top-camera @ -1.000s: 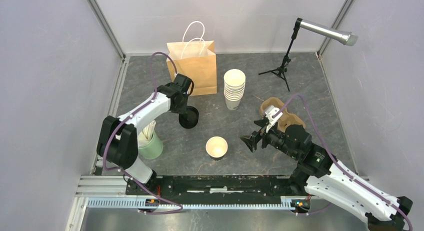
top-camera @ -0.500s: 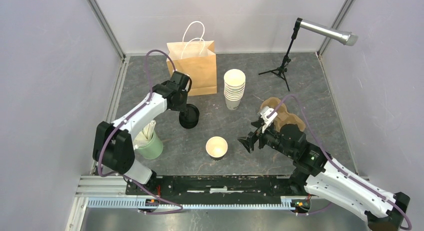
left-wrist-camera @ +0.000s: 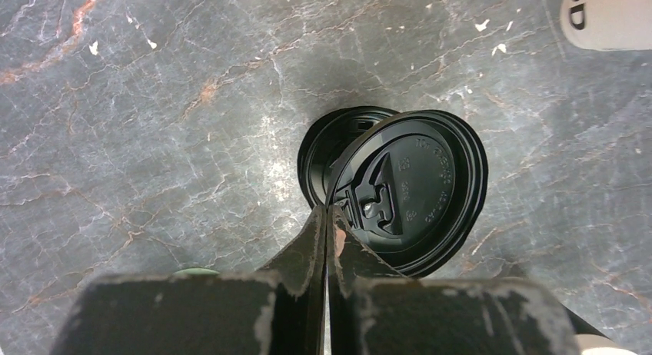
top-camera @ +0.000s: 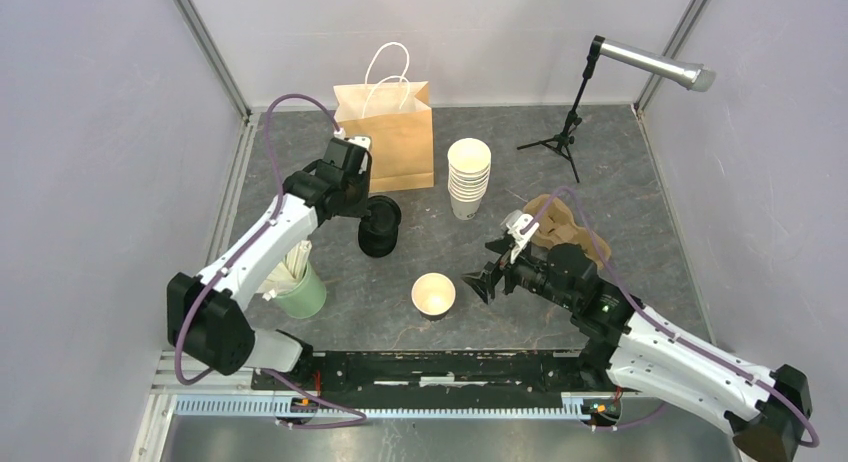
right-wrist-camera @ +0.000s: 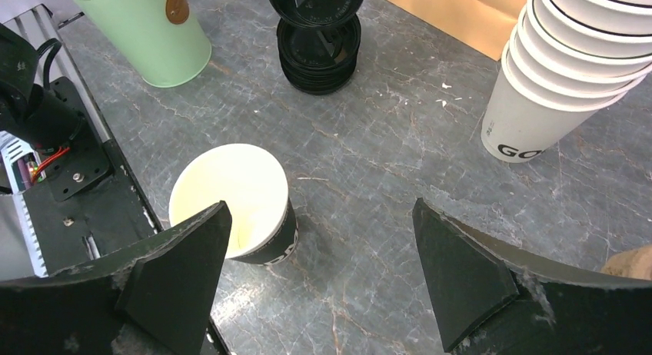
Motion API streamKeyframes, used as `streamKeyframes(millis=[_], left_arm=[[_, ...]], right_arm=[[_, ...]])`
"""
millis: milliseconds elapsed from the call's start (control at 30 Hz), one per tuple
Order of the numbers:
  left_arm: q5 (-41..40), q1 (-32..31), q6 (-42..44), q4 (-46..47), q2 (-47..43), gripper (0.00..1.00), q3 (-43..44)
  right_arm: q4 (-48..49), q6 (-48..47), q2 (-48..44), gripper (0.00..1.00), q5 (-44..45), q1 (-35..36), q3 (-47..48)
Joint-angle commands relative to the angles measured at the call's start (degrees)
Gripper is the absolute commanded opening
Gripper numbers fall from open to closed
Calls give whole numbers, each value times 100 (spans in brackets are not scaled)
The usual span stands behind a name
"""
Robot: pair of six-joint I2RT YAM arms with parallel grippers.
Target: Pack the takeout coffee
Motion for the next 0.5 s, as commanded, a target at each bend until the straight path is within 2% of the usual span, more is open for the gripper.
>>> streamKeyframes(millis=[0,200,467], left_arm=[[238,29,-317,215,-175,2,45],[1033,25,-467,196,-396,2,96],[2349,23,-614,-264,-815,2,170]], right_arm=[[530,-34,197,95,-89,10,146],[1208,-451,278,95,-466,11,136],[3970,-1987,375,95,-846,24,-757]])
